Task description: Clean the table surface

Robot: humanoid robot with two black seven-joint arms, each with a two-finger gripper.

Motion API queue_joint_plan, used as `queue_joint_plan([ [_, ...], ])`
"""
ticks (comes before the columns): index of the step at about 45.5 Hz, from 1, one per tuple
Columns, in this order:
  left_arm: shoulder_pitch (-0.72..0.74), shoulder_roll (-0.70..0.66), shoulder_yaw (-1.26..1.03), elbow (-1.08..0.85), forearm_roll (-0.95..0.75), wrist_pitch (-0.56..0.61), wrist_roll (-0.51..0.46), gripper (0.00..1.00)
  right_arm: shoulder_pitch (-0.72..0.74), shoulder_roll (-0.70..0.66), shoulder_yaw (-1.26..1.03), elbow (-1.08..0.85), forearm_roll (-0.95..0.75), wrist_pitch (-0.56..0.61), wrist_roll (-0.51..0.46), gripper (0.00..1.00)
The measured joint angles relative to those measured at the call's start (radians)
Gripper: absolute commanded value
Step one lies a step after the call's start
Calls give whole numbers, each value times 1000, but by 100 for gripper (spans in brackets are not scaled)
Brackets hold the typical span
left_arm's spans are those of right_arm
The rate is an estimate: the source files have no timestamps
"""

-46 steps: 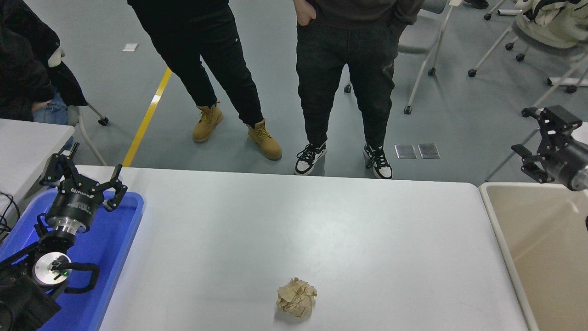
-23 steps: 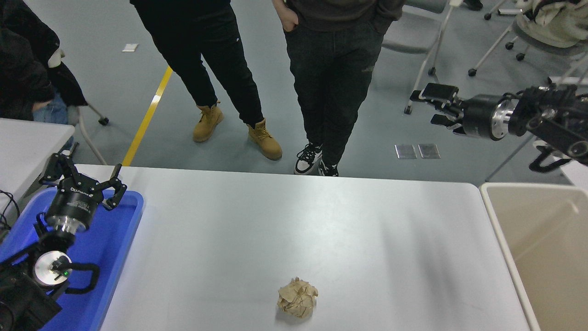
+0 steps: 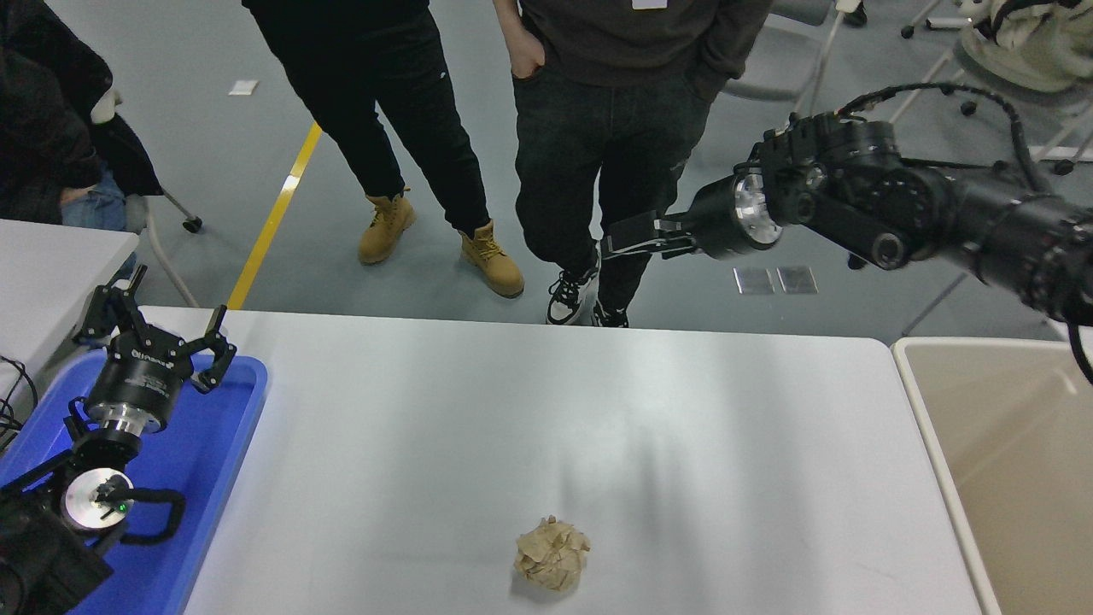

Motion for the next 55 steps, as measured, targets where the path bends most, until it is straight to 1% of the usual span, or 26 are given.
queue_joint_plan([
  [7,0,0,0,0,0,0,0,100,10,38,-42,12,-11,17,1,99],
  [18,0,0,0,0,0,0,0,100,15,63,-58,91,-18,27,2,99],
  [27,0,0,0,0,0,0,0,100,-32,69,-41,120,-21,3,1,99],
  [33,0,0,0,0,0,0,0,100,-92,71,-40,128,-24,-80,-1,99],
  [40,0,0,0,0,0,0,0,100,-166,72,-42,135,-25,-236,1,99],
  [43,0,0,0,0,0,0,0,100,-192,73,-39,145,-25,-281,4,99],
  [50,0,0,0,0,0,0,0,100,-232,73,-33,193,-26,-348,7,99],
  [55,0,0,0,0,0,0,0,100,-251,73,-28,227,-26,-371,8,99],
])
